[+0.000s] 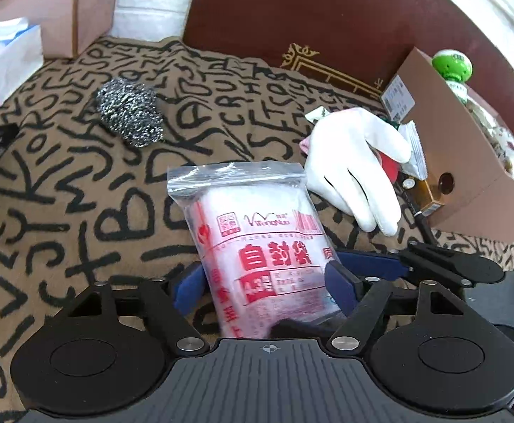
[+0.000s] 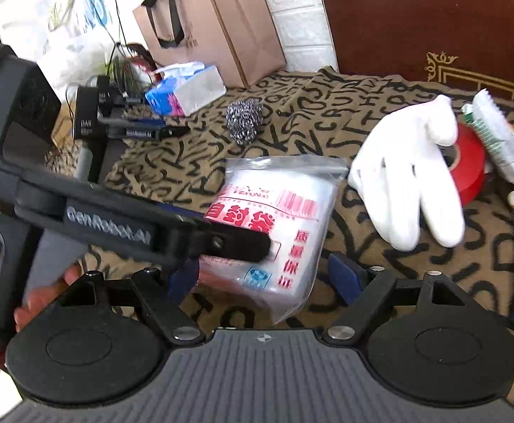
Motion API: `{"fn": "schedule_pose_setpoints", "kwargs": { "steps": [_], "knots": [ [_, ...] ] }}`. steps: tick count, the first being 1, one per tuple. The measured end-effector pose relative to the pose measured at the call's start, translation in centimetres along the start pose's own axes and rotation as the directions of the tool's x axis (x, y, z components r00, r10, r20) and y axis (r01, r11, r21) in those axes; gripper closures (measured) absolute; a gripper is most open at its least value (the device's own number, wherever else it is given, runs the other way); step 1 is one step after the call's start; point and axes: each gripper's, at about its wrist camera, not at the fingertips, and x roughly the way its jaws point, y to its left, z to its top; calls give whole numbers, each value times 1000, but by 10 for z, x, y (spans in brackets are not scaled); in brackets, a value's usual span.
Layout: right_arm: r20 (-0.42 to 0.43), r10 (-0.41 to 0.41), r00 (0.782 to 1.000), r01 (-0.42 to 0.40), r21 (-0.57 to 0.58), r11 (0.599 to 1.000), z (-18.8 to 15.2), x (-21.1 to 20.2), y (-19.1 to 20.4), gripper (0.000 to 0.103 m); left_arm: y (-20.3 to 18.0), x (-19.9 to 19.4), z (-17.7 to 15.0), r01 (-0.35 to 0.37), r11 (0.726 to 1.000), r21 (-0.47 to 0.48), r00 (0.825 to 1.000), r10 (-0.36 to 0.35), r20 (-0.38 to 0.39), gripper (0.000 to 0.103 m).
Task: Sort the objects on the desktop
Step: 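Lift the zip bag and carry it toward the cardboard box, then lower the zip bag into the box and open the left gripper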
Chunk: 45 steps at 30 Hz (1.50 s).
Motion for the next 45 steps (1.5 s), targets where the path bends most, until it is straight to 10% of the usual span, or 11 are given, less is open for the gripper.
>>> {"fn": "schedule_pose_setpoints", "kwargs": {
  "steps": [15, 30, 45],
  "knots": [
    [24, -78, 997, 80, -140, 987, -8, 13, 26, 14, -1, 2, 9, -32, 998, 52, 999, 34, -34, 36],
    [151, -89, 985, 97, -44, 994, -41, -70, 39, 36, -81, -50, -11, 3, 989, 149, 999, -10, 48, 49],
    [434, -334, 837, 361, 22, 932, -10, -232, -28, 36, -273, -55, 65, 184, 905, 383, 947, -268, 177, 47]
  ]
}}
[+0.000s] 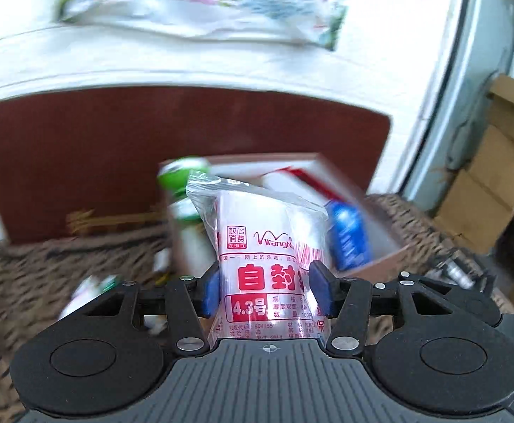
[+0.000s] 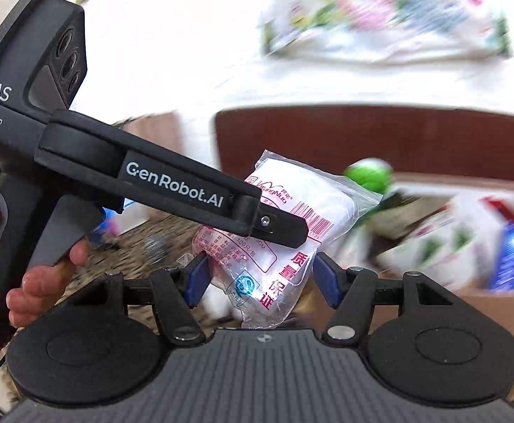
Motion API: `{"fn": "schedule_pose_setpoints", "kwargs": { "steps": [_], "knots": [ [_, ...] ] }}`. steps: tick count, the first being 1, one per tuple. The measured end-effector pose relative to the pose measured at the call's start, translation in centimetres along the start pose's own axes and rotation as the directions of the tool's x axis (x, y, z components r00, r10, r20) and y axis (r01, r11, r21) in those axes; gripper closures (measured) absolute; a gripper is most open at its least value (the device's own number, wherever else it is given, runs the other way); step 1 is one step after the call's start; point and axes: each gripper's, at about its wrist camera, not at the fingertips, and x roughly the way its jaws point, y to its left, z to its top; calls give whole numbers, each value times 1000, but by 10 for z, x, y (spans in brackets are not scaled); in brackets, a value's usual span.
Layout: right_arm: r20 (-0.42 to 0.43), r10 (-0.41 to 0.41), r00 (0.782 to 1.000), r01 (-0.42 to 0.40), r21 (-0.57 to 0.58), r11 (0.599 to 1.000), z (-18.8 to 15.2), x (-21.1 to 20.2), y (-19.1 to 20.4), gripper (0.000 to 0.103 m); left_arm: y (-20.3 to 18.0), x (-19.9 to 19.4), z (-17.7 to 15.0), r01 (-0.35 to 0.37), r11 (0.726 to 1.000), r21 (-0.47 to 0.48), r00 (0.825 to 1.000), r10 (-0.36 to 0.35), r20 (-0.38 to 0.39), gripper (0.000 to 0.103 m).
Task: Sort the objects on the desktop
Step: 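Lower the zip bag into the box and open the left gripper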
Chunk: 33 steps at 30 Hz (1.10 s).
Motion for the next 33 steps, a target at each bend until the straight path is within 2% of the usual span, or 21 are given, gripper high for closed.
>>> {"fn": "schedule_pose_setpoints", "kwargs": {
  "steps": [3, 6, 13, 21, 22, 23, 24, 26, 28, 30, 32, 33],
  "knots": [
    [21, -45, 999, 45, 11, 999, 12, -7, -35, 36, -9, 27, 24, 67, 997, -31, 998, -67, -8, 48],
    [29, -85, 996, 84, 15, 996, 26, -3, -65, 36, -19, 58, 45, 88, 995, -36, 996, -89, -4, 48],
    [-10, -115, 993, 115, 47, 992, 45, 44, -132, 36, -21, 126, 82, 69, 997, -24, 997, -70, -41, 47],
    [-103, -99, 990, 106, 68, 992, 45, 92, -165, 35, 0, 185, 94, 24, 999, -25, 995, -26, -100, 48],
    [-115, -97, 989, 105, 63, 993, 45, 98, -167, 35, 4, 190, 94, 23, 999, -34, 994, -26, -106, 46],
    [-124, -97, 988, 105, 60, 993, 44, 102, -169, 35, 8, 193, 94, 26, 999, -40, 993, -31, -110, 34],
    [-130, -97, 987, 105, 59, 993, 44, 107, -171, 34, 11, 195, 95, 35, 998, -48, 992, -40, -116, 29],
    [-138, -116, 984, 125, 57, 990, 44, 113, -174, 31, 15, 197, 93, 49, 997, -57, 989, -56, -134, 12],
    [-159, -157, 975, 165, 39, 985, 43, 119, -175, 29, 12, 194, 91, 33, 999, -38, 992, -37, -122, 2],
    [-156, -185, 970, 193, 39, 980, 42, 121, -176, 25, 8, 190, 88, 3, 1000, -5, 995, -4, -102, 0],
    [-149, -218, 964, 225, 32, 974, 41, 119, -175, 13, 4, 190, 86, -13, 1000, 27, 995, 16, -102, 0],
    [-143, -242, 960, 248, 26, 968, 41, 118, -174, 10, 2, 190, 85, -17, 999, 39, 994, 21, -108, 0]
  ]
}}
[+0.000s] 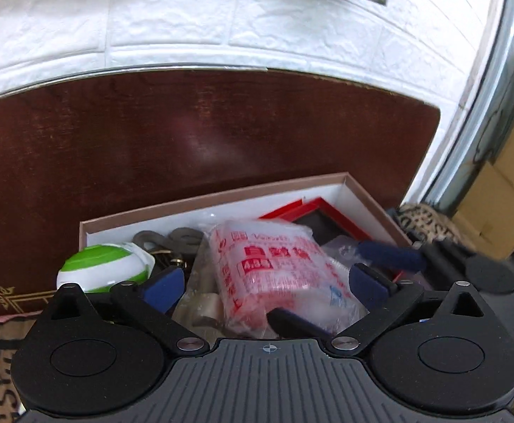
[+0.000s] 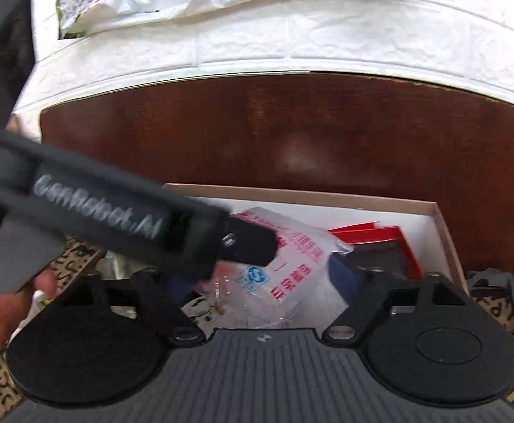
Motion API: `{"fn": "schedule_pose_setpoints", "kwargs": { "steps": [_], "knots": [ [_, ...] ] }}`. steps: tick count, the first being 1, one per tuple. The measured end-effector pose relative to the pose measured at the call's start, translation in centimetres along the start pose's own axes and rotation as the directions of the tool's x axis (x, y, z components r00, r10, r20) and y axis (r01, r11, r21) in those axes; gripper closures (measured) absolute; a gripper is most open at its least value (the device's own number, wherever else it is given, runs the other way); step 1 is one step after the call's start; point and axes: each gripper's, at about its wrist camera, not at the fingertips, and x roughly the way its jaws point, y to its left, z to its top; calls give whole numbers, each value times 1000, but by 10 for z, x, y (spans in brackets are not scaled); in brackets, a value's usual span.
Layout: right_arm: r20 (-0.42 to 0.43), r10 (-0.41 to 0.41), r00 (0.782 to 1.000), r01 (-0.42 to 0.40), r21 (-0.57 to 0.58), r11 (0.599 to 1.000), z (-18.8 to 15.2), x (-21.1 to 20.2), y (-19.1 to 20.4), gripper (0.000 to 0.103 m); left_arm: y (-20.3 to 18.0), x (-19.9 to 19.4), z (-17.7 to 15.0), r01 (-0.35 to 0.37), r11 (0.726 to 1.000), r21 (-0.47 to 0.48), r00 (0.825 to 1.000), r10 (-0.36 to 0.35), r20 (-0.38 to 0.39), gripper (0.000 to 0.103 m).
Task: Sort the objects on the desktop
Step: 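Lower the zip bag into the box and open the left gripper, then withdraw the left gripper from the box back over the table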
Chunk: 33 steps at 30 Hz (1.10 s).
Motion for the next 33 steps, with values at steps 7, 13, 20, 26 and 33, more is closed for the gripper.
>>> {"fn": "schedule_pose_setpoints", "kwargs": {
  "steps": [7, 13, 20, 26, 33],
  "knots": [
    [0, -57, 998, 57, -3, 998, -2, -15, 7, 2, -14, -14, -8, -23, 999, 29, 1000, 23, 18, 0],
    [25, -88, 996, 87, 18, 996, -2, -40, 12, 1, -24, -43, -17, -37, 999, 38, 997, 35, 63, 0],
    [58, -108, 993, 107, 17, 994, -8, -75, 28, 0, -44, -85, -39, -110, 991, 80, 983, 97, 153, 0],
    [83, -113, 990, 112, 11, 994, -18, -100, 49, 0, -58, -125, -68, -197, 975, 103, 957, 169, 235, 0],
    [112, -89, 990, 86, 36, 996, -44, -131, 77, 0, -58, -165, -117, -234, 971, 48, 946, 216, 243, 0]
  ]
}}
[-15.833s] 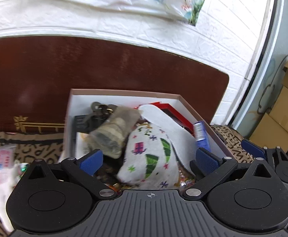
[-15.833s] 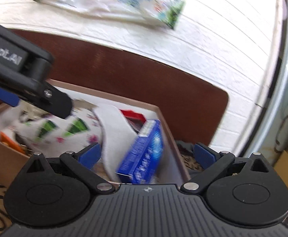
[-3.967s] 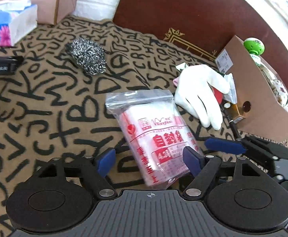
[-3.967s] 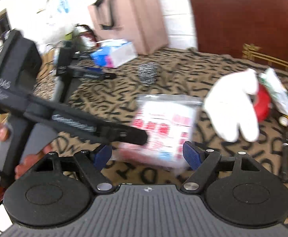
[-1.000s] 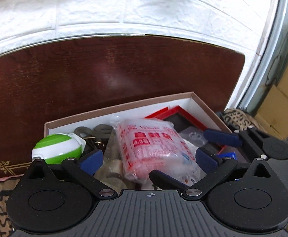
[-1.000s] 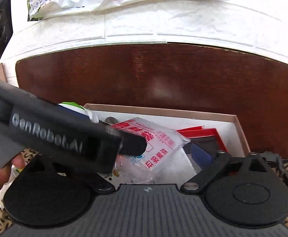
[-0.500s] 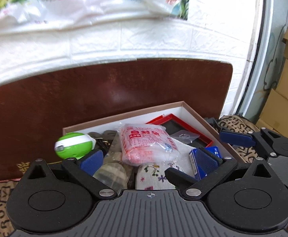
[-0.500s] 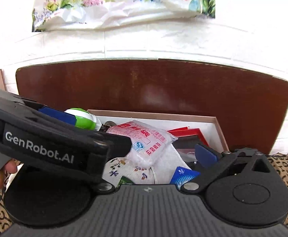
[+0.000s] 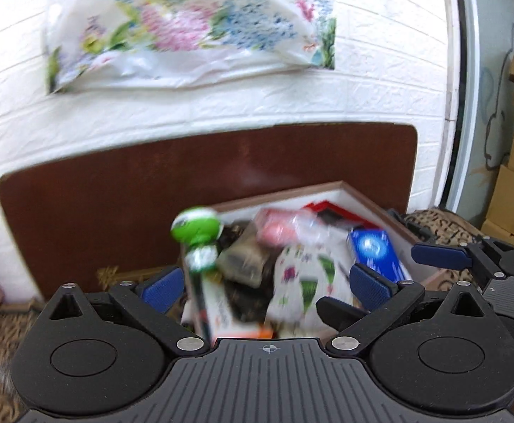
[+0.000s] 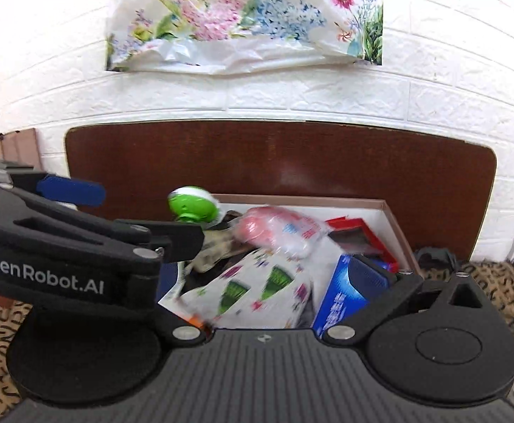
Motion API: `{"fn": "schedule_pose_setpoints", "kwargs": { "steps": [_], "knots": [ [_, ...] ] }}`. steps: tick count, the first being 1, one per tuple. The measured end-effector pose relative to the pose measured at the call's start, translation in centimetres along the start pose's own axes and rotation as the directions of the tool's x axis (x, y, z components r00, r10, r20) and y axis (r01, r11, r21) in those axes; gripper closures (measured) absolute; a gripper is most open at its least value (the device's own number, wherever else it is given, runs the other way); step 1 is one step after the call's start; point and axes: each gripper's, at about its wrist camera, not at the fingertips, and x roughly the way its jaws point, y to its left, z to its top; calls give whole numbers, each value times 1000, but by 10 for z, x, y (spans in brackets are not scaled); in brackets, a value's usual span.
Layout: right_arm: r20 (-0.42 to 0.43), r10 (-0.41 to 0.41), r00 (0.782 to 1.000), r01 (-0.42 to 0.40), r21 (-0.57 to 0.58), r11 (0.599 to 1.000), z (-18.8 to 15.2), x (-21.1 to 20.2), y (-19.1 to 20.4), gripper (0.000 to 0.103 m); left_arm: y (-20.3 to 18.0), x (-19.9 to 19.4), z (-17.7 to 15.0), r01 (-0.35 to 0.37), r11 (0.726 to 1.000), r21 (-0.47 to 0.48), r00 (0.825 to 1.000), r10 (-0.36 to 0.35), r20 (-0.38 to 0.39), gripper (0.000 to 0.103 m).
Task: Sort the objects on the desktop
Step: 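Withdraw the left gripper from the box back over the table, then grasp the white glove with the left gripper while the right grasps the red tape roll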
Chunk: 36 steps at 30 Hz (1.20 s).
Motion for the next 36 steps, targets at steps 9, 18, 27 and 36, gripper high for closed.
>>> {"fn": "schedule_pose_setpoints", "kwargs": {
  "steps": [9, 18, 27, 36],
  "knots": [
    [-39, 48, 998, -46, 49, 998, -47, -32, 40, 0, 19, -37, -60, -112, 993, -37, 991, 110, -71, 0],
    [-123, 66, 990, -65, 7, 998, -85, -39, 82, 0, 46, -53, -112, -183, 979, -89, 973, 167, -159, 0],
    [-195, 122, 973, -130, -25, 991, -113, -29, 116, 0, 87, -52, -150, -219, 962, -165, 952, 174, -251, 0],
    [-204, 153, 967, -168, -59, 984, -118, -5, 134, 1, 134, -29, -149, -228, 948, -223, 948, 164, -271, 0]
  ]
}}
